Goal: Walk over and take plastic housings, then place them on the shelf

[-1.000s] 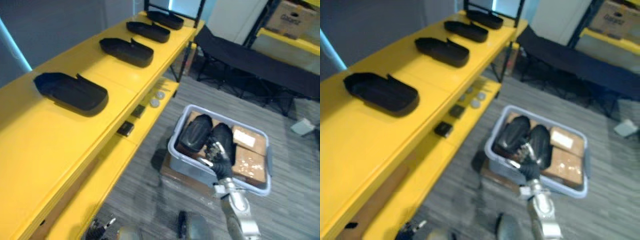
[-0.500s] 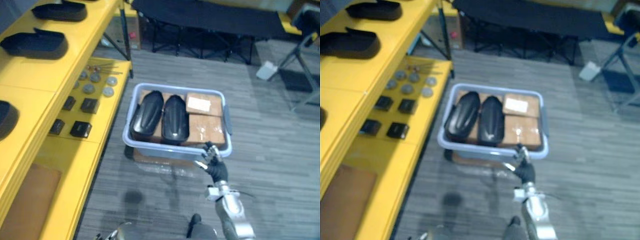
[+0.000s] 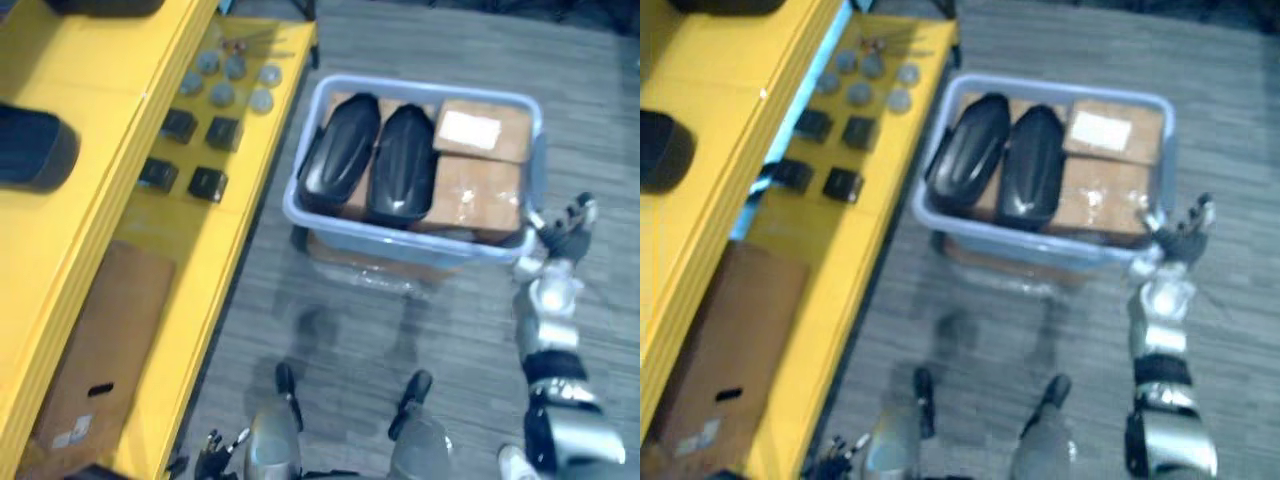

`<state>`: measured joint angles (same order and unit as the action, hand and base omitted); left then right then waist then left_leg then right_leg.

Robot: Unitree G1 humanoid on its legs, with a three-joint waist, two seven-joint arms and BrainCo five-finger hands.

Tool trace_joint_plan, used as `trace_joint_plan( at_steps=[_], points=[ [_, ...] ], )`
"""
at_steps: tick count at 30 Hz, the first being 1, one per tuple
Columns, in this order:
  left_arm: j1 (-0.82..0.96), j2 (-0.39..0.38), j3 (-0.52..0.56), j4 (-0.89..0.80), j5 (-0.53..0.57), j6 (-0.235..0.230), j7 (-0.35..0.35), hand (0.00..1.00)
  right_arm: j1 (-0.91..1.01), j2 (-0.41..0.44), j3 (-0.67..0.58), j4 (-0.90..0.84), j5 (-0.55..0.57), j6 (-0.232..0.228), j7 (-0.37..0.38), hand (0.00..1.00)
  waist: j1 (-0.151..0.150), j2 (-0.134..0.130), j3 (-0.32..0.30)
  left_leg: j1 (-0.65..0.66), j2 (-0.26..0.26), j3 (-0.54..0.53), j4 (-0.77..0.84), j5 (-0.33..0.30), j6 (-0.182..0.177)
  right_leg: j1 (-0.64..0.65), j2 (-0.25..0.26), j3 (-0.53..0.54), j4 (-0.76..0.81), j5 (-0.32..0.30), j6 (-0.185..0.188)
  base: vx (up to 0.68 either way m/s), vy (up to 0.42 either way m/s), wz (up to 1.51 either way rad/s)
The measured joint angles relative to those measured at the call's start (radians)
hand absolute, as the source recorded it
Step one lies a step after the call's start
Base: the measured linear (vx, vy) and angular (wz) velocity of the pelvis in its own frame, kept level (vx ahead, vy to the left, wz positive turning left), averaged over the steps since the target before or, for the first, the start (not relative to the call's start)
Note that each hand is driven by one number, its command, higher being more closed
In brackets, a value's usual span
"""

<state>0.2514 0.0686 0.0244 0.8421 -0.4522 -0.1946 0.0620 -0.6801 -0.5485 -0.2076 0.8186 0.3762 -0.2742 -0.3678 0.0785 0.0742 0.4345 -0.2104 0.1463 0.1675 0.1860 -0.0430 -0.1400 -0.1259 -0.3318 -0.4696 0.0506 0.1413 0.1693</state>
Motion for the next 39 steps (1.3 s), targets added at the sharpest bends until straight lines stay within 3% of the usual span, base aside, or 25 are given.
trace_joint_plan(
  at_steps=[2, 4, 7, 14, 16, 18, 20, 21, 23, 27, 28, 33, 39],
  points=[
    [0.0, -0.002, -0.008, 0.001, -0.02, 0.001, -0.006, 0.0, -0.089, -0.048, 0.041, 0.079, 0.006, 0.025, 0.012, 0.0, 0.03, 0.005, 0.015, -0.011, -0.006, -0.03, 0.001, 0.003, 0.003, -0.004, 0.0, -0.003, -0.002, 0.004, -0.002, -0.03, 0.023, 0.13],
    [-0.004, -0.001, -0.011, 0.001, -0.023, 0.005, -0.02, 0.0, -0.143, -0.086, 0.082, 0.117, -0.008, 0.061, 0.019, 0.0, 0.033, 0.013, 0.021, -0.039, -0.013, -0.061, 0.01, 0.003, 0.003, -0.006, -0.003, -0.028, -0.001, 0.004, -0.002, -0.03, 0.02, 0.29],
    [-0.018, 0.003, -0.043, 0.002, -0.033, 0.023, -0.049, 0.0, -0.233, -0.135, 0.15, 0.198, -0.039, 0.119, 0.023, 0.0, 0.061, 0.028, 0.044, -0.054, -0.025, -0.086, 0.023, 0.003, 0.003, -0.015, -0.015, -0.037, 0.013, 0.004, -0.002, -0.03, 0.034, 0.16],
    [-0.02, 0.004, -0.092, 0.005, -0.061, 0.03, -0.08, 0.0, -0.354, -0.179, 0.205, 0.268, -0.048, 0.199, 0.069, 0.0, 0.097, 0.055, 0.064, -0.102, -0.044, -0.124, 0.06, -0.002, 0.01, -0.047, -0.039, -0.05, 0.049, 0.003, -0.002, -0.05, 0.028, 0.09],
    [-0.028, 0.004, -0.129, 0.009, -0.062, 0.031, -0.083, 0.0, -0.392, -0.219, 0.223, 0.302, -0.074, 0.238, 0.082, 0.0, 0.111, 0.079, 0.081, -0.109, -0.05, -0.135, 0.072, -0.006, 0.014, -0.054, -0.05, -0.05, 0.071, -0.003, -0.004, -0.07, 0.02, 0.05],
    [-0.028, 0.002, -0.158, 0.029, -0.078, 0.03, -0.086, 0.0, -0.417, -0.224, 0.234, 0.339, -0.077, 0.271, 0.082, 0.0, 0.122, 0.087, 0.08, -0.135, -0.054, -0.135, 0.097, -0.011, 0.018, -0.077, -0.06, -0.048, 0.089, -0.011, 0.0, -0.09, 0.021, -0.01],
    [-0.031, 0.0, -0.176, 0.045, -0.093, 0.03, -0.086, 0.0, -0.427, -0.226, 0.239, 0.361, -0.076, 0.3, 0.078, 0.0, 0.126, 0.094, 0.084, -0.146, -0.056, -0.137, 0.107, -0.012, 0.018, -0.087, -0.065, -0.046, 0.1, -0.011, -0.001, -0.08, 0.013, 0.02],
    [-0.031, 0.0, -0.206, 0.059, -0.099, 0.031, -0.089, 0.0, -0.431, -0.231, 0.239, 0.38, -0.077, 0.349, 0.052, 0.0, 0.13, 0.102, 0.083, -0.161, -0.058, -0.14, 0.122, -0.016, 0.021, -0.096, -0.069, -0.046, 0.105, -0.011, -0.001, -0.08, 0.011, 0.03],
    [-0.031, -0.001, -0.228, 0.069, -0.103, 0.03, -0.09, 0.0, -0.435, -0.231, 0.238, 0.385, -0.077, 0.39, 0.019, 0.0, 0.131, 0.107, 0.083, -0.177, -0.059, -0.143, 0.135, -0.019, 0.023, -0.108, -0.071, -0.045, 0.111, -0.011, -0.001, -0.08, 0.014, 0.02],
    [-0.034, -0.001, -0.247, 0.078, -0.133, 0.023, -0.087, 0.0, -0.436, -0.242, 0.228, 0.389, -0.076, 0.454, -0.03, 0.0, 0.14, 0.112, 0.08, -0.185, -0.065, -0.146, 0.14, -0.019, 0.023, -0.118, -0.078, -0.043, 0.119, -0.011, 0.0, -0.05, 0.002, 0.02],
    [-0.034, -0.001, -0.255, 0.078, -0.139, 0.022, -0.085, 0.0, -0.436, -0.254, 0.223, 0.392, -0.076, 0.459, -0.038, 1.0, 0.145, 0.116, 0.077, -0.186, -0.069, -0.149, 0.141, -0.019, 0.023, -0.119, -0.082, -0.044, 0.121, -0.011, 0.0, -0.03, 0.005, 0.1],
    [-0.044, -0.001, -0.284, 0.082, -0.141, 0.023, -0.083, 0.0, -0.445, -0.304, 0.219, 0.408, -0.076, 0.478, 0.004, 1.0, 0.169, 0.142, 0.06, -0.213, -0.079, -0.16, 0.157, -0.02, 0.025, -0.137, -0.093, -0.049, 0.131, -0.011, 0.001, -0.03, 0.008, 0.05],
    [-0.048, 0.0, -0.316, 0.082, -0.14, 0.023, -0.084, 0.0, -0.448, -0.379, 0.251, 0.449, -0.11, 0.507, 0.112, 1.0, 0.183, 0.178, 0.034, -0.245, -0.094, -0.165, 0.176, -0.027, 0.035, -0.154, -0.106, -0.051, 0.132, -0.009, 0.007, -0.02, 0.008, 0.04]
  ],
)
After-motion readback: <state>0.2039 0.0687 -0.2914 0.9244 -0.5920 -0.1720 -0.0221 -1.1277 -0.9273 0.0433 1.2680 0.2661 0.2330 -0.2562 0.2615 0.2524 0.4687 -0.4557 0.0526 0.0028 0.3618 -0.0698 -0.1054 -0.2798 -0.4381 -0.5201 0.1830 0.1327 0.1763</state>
